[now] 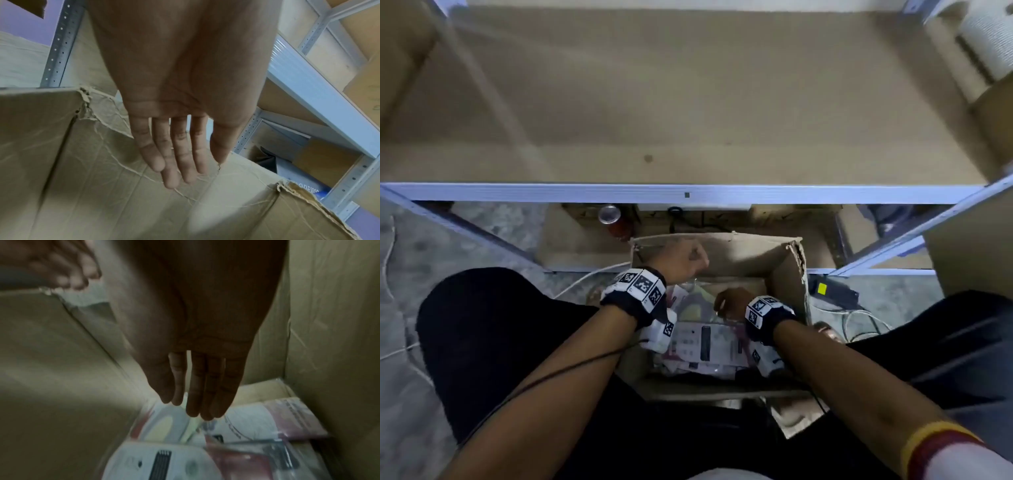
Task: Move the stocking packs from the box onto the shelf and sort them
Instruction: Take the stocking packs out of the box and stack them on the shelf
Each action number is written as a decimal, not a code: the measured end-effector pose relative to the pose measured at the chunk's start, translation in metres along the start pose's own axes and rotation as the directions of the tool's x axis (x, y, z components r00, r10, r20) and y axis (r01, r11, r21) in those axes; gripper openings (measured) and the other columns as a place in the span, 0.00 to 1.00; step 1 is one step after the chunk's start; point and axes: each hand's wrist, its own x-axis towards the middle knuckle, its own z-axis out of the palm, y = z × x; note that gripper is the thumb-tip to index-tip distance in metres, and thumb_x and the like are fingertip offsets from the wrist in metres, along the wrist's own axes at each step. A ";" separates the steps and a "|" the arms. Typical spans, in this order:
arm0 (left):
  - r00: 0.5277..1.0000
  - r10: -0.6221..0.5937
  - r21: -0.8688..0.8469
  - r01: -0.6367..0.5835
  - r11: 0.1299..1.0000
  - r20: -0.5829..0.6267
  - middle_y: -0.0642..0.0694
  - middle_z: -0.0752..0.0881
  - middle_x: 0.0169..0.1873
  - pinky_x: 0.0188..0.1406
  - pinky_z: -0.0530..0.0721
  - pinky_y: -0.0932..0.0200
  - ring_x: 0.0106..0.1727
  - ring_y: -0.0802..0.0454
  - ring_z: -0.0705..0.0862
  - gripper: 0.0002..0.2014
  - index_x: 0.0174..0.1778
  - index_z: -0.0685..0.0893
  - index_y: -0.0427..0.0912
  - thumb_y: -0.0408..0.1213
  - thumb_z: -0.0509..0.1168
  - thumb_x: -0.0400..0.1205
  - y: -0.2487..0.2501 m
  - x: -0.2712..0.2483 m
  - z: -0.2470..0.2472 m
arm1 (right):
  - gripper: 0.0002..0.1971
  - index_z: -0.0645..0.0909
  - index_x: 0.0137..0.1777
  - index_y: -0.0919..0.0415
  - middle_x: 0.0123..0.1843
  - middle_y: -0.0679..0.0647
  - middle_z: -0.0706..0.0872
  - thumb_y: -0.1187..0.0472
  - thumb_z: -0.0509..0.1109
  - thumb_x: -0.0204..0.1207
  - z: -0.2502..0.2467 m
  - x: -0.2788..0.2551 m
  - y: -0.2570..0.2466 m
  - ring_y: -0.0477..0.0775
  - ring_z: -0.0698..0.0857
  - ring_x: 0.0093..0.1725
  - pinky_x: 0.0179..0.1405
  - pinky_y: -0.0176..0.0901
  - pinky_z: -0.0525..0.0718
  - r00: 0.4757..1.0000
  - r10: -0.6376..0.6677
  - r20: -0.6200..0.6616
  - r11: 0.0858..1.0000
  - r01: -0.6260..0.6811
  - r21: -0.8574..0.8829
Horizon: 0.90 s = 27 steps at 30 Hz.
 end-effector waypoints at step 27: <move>0.996 -0.059 0.040 0.062 0.997 -0.066 0.53 0.87 0.51 0.54 0.82 0.54 0.54 0.52 0.84 0.08 0.53 0.86 0.50 0.48 0.66 0.84 -0.007 -0.016 -0.025 | 0.18 0.78 0.73 0.67 0.75 0.66 0.74 0.66 0.65 0.83 0.016 0.062 -0.073 0.67 0.73 0.76 0.73 0.58 0.75 0.979 -0.165 0.116 0.807 0.202 -0.556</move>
